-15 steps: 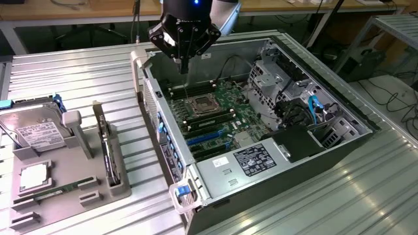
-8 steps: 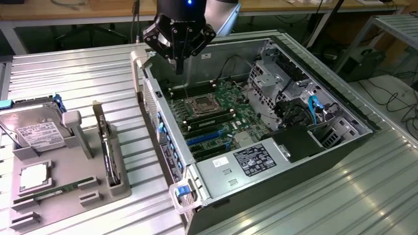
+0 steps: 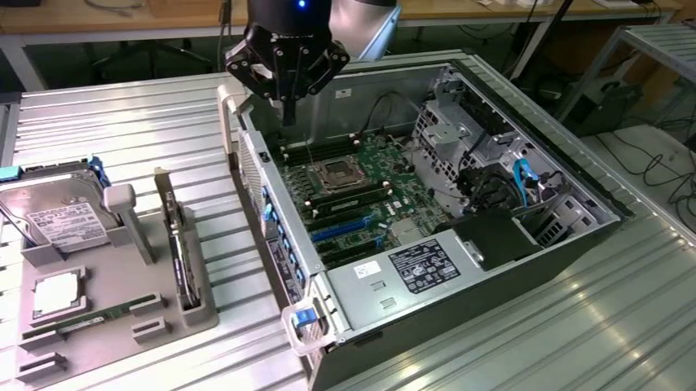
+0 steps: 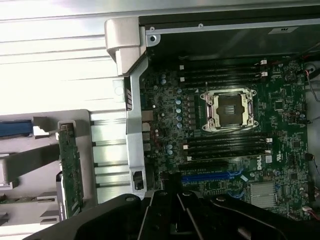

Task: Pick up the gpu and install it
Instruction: 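Reach for the gpu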

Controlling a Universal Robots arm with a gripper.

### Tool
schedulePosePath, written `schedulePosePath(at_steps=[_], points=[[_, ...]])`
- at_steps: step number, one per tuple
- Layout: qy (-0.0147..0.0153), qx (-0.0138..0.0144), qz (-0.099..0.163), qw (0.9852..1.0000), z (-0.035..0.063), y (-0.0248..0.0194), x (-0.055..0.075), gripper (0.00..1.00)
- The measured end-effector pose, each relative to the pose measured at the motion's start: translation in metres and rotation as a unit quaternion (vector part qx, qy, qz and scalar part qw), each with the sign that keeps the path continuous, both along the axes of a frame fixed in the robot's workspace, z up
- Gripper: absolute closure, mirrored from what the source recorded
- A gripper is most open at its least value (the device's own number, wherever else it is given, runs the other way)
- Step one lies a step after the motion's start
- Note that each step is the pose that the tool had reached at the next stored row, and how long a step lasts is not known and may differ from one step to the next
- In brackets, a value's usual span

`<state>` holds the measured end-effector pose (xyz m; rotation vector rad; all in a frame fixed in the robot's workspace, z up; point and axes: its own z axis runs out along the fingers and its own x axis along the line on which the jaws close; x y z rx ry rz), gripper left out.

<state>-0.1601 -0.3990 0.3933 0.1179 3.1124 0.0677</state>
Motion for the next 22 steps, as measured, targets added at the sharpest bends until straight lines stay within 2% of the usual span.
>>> schedulePosePath(at_steps=[22], points=[[0.0000,0.0000,0.000,1.0000,0.0000,-0.0002,-0.026,0.89]])
